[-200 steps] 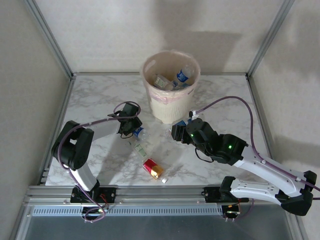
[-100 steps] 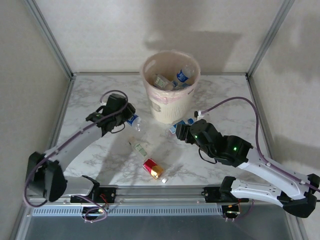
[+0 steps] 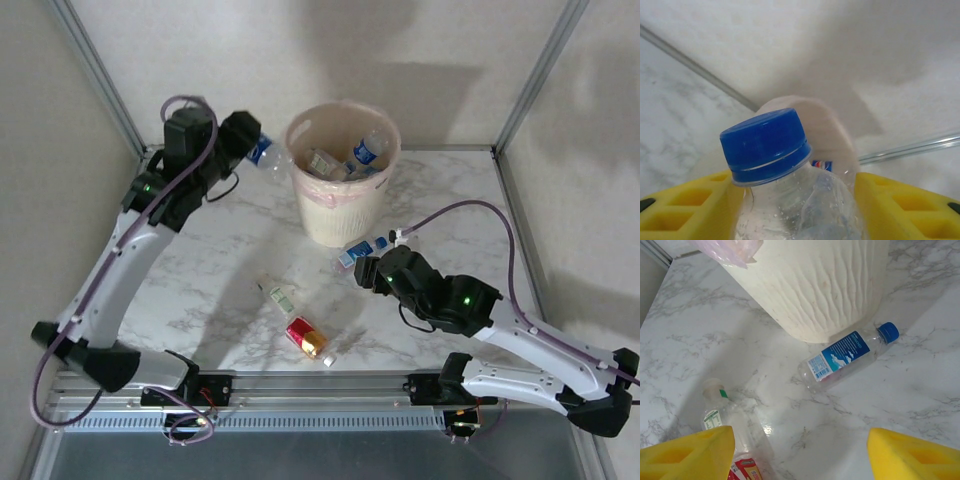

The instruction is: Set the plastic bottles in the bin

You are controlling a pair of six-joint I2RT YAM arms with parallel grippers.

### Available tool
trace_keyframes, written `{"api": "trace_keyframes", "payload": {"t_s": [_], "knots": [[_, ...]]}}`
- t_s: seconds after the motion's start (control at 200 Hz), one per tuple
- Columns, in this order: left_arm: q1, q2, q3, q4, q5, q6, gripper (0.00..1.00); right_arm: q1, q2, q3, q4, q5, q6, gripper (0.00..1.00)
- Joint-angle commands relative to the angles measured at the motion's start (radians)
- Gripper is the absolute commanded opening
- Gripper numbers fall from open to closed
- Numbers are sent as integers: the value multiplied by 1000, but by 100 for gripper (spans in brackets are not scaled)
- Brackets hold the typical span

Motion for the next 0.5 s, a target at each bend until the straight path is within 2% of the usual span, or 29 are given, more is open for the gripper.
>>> {"api": "trace_keyframes", "payload": {"t_s": [0.0, 0.14, 0.315, 0.496], "knots": [[-13, 162, 159, 44, 47, -14, 56, 9, -26, -14, -12, 6, 32, 70], [-41, 391, 397, 20, 73, -35, 55, 11, -40, -22, -31, 10, 54, 70], [-65, 595, 643, -54, 73, -32, 55, 10, -84, -46, -50, 20, 79, 70], [-82, 647, 672, -34, 51, -14, 57, 10, -91, -48, -59, 29, 84, 70]]}}
